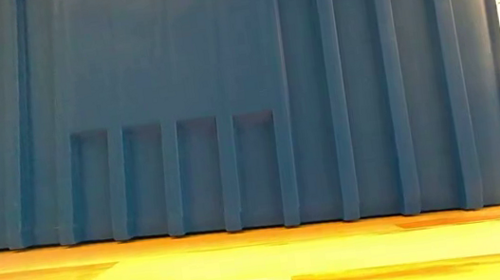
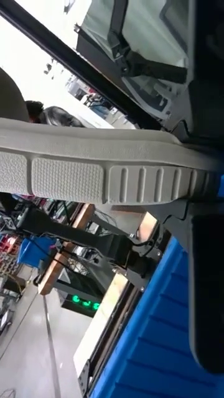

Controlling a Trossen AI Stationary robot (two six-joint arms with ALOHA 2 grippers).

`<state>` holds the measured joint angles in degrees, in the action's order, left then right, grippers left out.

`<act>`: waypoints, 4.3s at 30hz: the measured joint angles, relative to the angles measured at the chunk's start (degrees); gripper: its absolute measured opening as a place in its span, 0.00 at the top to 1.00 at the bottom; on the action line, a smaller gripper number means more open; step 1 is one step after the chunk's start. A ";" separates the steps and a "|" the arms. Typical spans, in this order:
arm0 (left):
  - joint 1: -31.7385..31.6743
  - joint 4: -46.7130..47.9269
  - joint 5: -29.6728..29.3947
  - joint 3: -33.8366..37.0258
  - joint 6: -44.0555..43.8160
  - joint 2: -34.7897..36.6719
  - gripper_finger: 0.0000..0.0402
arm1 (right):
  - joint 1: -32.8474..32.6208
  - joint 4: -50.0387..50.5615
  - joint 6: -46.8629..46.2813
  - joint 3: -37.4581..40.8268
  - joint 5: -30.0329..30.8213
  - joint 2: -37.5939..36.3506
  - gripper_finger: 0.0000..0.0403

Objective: Pick and place slides into bin
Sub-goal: Put the right white slipper into the bin, then adjust the bin

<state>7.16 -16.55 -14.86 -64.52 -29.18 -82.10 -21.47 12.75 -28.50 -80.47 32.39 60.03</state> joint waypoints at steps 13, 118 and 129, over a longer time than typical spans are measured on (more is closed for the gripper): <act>0.79 18.02 3.98 0.08 -2.04 9.01 0.91 | -0.83 12.52 -2.53 -0.15 0.99 -7.83 0.67; -20.63 75.05 38.03 -5.94 1.35 -16.49 0.22 | -8.33 32.95 -9.84 -0.04 -1.21 1.46 0.59; -20.36 87.01 34.93 -10.96 5.93 -16.47 0.22 | -8.33 34.10 -9.58 -0.04 -3.11 1.46 0.59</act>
<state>-13.20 70.46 20.06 -75.48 -23.25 -98.56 -29.80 46.85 -38.09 -80.51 29.28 61.49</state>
